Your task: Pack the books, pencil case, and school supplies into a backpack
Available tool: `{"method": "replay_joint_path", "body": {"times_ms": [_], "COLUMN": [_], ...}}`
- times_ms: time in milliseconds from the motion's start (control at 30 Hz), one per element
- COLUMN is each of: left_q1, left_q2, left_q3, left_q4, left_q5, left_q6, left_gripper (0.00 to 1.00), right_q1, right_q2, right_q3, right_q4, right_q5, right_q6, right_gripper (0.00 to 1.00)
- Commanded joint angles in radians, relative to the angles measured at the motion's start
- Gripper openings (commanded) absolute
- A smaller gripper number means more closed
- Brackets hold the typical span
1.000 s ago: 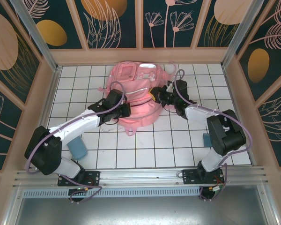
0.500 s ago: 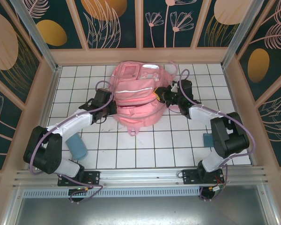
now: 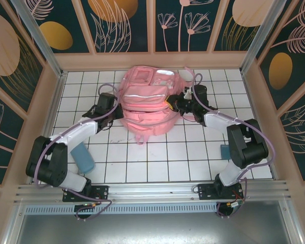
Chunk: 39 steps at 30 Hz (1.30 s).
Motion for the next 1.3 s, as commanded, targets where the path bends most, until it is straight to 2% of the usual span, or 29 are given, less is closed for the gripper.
{"method": "replay_joint_path", "body": {"times_ms": [0, 233, 267, 367, 433, 467, 633, 867, 967, 1033, 1133, 1267], "left_q1": [0.050, 0.050, 0.051, 0.052, 0.052, 0.051, 0.052, 0.052, 0.051, 0.051, 0.052, 0.052], "left_q2": [-0.126, -0.201, -0.202, -0.205, -0.212, -0.215, -0.237, -0.262, -0.266, -0.266, -0.262, -0.261], "left_q3": [-0.067, -0.123, -0.119, -0.095, -0.074, -0.061, -0.004, 0.062, 0.075, 0.079, 0.091, 0.097], "left_q4": [-0.065, -0.141, -0.149, -0.168, -0.189, -0.202, -0.247, -0.244, -0.231, -0.221, -0.213, -0.217], "left_q5": [-0.221, -0.244, -0.237, -0.201, -0.182, -0.170, -0.140, -0.071, -0.055, -0.035, -0.018, -0.023], "left_q6": [-0.044, -0.054, -0.054, -0.042, -0.037, -0.030, 0.013, 0.087, 0.098, 0.102, 0.106, 0.091], "left_gripper": [0.00, 0.00, 0.10, 0.41, 0.53, 0.58, 0.72, 0.84, 0.88, 0.89, 0.92, 0.93], "right_q1": [0.012, 0.044, 0.043, 0.043, 0.041, 0.037, -0.018, -0.108, -0.151, -0.196, -0.274, -0.390], "right_q2": [0.043, 0.106, 0.104, 0.053, 0.004, -0.026, -0.200, -0.412, -0.495, -0.547, -0.604, -0.617], "right_q3": [0.068, 0.161, 0.180, 0.192, 0.190, 0.188, 0.117, 0.016, -0.049, -0.093, -0.158, -0.220], "right_q4": [-0.005, -0.119, -0.172, -0.288, -0.367, -0.413, -0.562, -0.890, -0.989, -1.029, -1.032, -1.074], "right_q5": [-0.010, -0.009, 0.005, 0.058, 0.089, 0.122, 0.264, 0.839, 0.965, 0.973, 0.910, 0.869], "right_q6": [-0.073, -0.165, -0.202, -0.305, -0.372, -0.400, -0.459, -0.431, -0.362, -0.329, -0.333, -0.302], "right_gripper": [0.00, 0.00, 0.09, 0.53, 0.65, 0.67, 0.72, 0.79, 0.88, 0.90, 0.91, 0.90]}}
